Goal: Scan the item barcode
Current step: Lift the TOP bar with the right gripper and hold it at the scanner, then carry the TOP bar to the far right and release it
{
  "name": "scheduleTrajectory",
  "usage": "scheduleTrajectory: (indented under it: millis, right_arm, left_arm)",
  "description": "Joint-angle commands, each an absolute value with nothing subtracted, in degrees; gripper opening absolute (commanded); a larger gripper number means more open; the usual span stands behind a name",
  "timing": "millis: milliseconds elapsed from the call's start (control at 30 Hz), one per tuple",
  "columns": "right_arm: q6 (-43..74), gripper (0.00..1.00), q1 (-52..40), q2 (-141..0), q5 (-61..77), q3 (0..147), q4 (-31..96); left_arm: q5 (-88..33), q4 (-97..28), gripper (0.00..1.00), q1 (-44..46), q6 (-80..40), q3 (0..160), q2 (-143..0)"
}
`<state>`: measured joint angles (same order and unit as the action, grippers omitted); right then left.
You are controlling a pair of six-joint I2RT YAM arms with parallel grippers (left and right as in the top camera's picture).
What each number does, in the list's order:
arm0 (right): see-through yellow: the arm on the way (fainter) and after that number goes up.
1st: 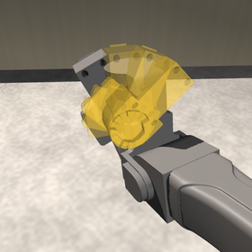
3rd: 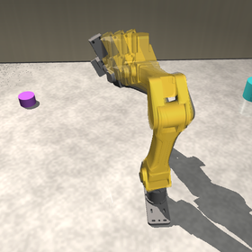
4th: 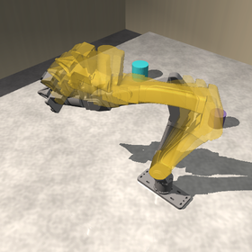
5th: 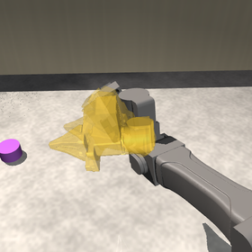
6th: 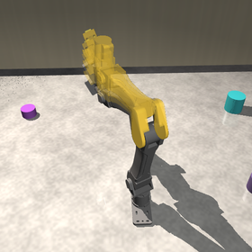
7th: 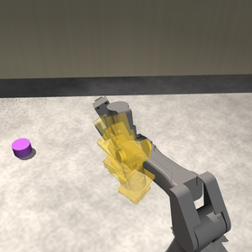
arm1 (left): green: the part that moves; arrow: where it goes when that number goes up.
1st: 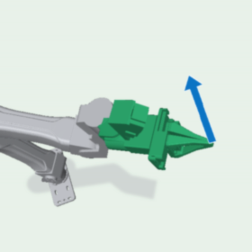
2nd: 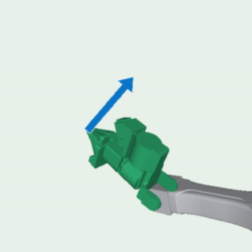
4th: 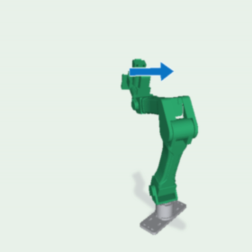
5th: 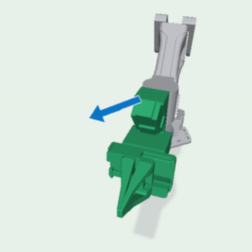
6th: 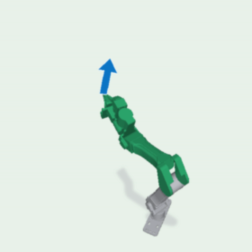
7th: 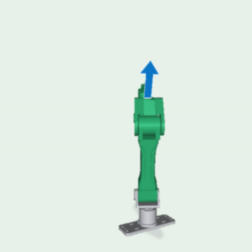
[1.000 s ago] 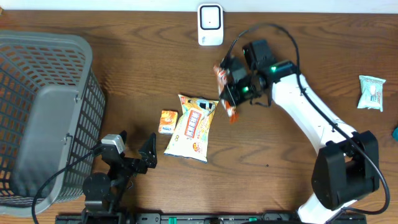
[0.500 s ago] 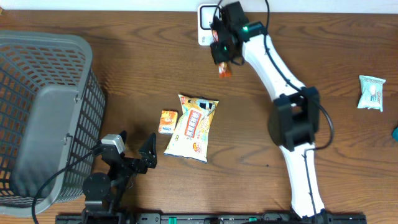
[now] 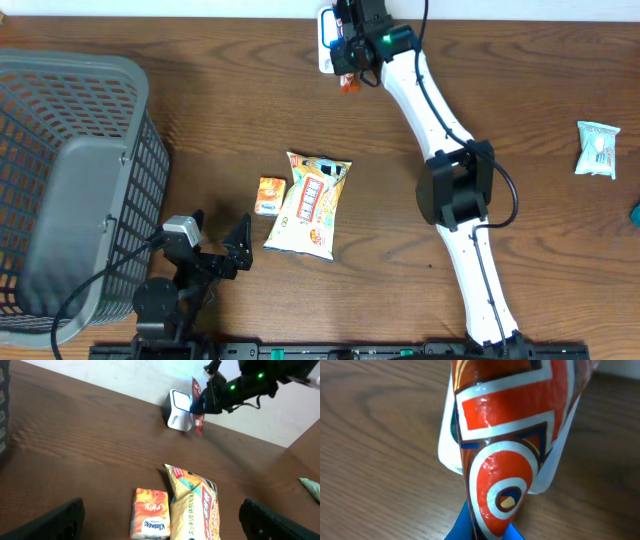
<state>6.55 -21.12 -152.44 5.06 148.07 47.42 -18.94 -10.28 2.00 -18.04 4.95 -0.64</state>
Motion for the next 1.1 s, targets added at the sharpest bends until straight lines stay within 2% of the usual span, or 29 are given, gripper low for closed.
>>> scheduleTrajectory:
  millis: [0,400,867,1067]
  right_arm:
    - [8.0,0.01,-21.4,-153.1,3.2,149.2,47.3]
    - [7.2,0.01,-20.7,-153.0,2.0,150.3,55.0]
    - [-1.2,0.01,-14.2,-143.5,6.1,156.3,86.0]
    - [2.5,0.01,-6.8,-141.6,-7.7,156.3,93.3]
  left_arm:
    - [-18.6,-10.7,0.98,2.1,-18.3,4.2,-0.7]
    - [-18.6,-10.7,0.98,2.1,-18.3,4.2,-0.7]
    - [-18.6,-10.7,0.98,2.1,-18.3,4.2,-0.7]
    - [-18.6,-10.7,0.98,2.1,-18.3,4.2,-0.7]
